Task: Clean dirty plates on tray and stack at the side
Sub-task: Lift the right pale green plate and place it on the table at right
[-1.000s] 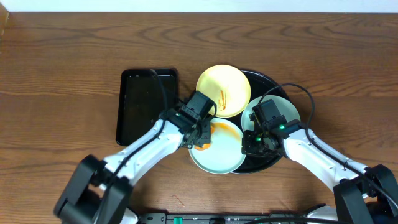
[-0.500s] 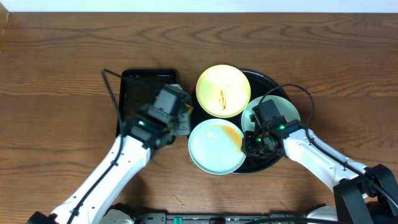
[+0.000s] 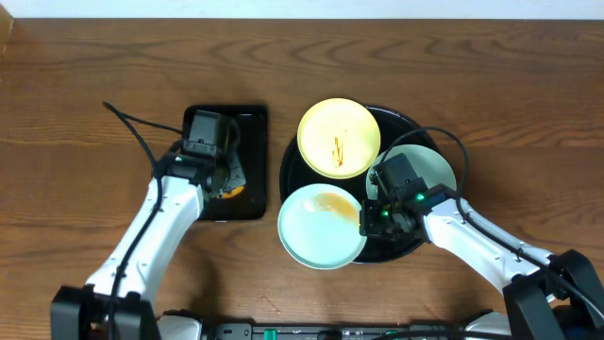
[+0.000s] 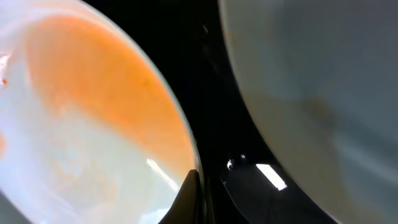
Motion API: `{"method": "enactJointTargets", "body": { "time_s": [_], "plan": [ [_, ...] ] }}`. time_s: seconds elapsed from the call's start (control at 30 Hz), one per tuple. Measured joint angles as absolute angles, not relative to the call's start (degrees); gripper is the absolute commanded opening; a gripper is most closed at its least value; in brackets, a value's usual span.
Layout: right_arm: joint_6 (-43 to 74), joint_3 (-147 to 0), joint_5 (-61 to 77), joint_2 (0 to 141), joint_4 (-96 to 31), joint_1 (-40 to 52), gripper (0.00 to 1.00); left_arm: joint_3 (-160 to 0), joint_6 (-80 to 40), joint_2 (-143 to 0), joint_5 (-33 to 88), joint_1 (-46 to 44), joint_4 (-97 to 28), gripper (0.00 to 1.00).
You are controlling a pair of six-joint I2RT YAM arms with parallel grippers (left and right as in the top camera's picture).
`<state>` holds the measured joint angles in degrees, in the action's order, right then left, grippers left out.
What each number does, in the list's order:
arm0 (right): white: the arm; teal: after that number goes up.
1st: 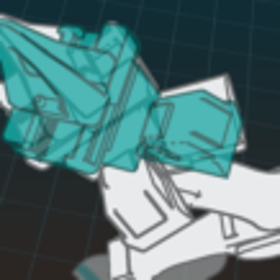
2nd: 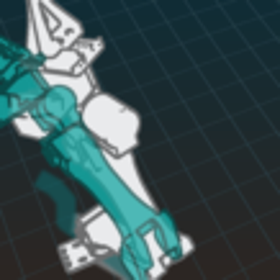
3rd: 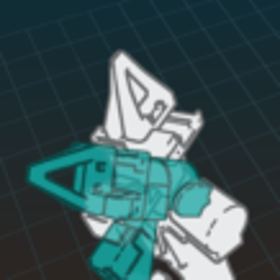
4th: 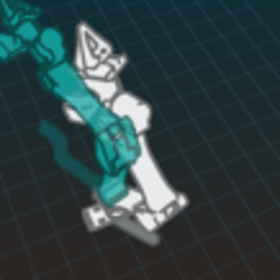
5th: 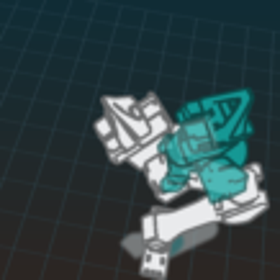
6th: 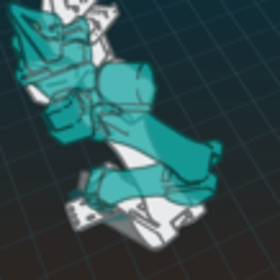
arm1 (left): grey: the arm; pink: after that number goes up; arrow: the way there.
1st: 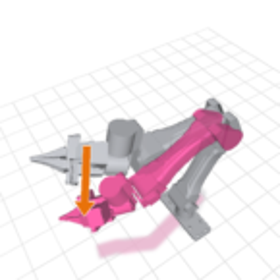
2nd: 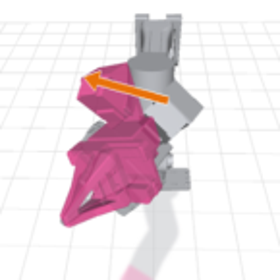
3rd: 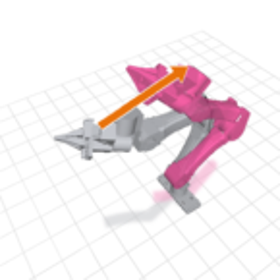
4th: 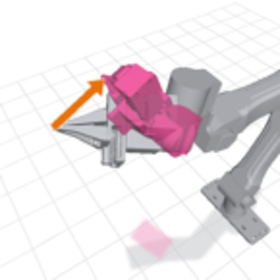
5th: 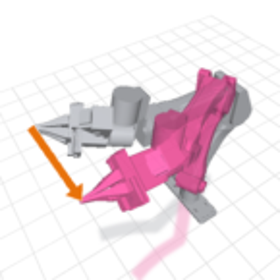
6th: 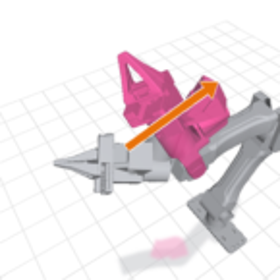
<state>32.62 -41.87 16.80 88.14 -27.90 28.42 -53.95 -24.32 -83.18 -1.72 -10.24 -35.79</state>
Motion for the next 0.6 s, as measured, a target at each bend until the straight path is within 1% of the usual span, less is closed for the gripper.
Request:
{"method": "enactJointTargets", "body": {
  "time_s": [0.13,0.33,0.6],
  "plan": [
    [31.9,-41.9,16.1,88.1,-26.3,28.4,0.01,-53.9,-24.1,-85.6,-1.7,-9.0,-35.8,0.08],
    [29.4,-43.3,12.7,87.8,-27.7,28.3,0.01,-54.0,-24.1,-88.0,-1.7,-8.7,-35.8,0.08],
    [25.1,-51.4,-1.4,83.3,-36.7,28.2,0.01,-54.0,-24.1,-88.0,-1.7,-8.7,-35.8,0.08]
  ]
}}
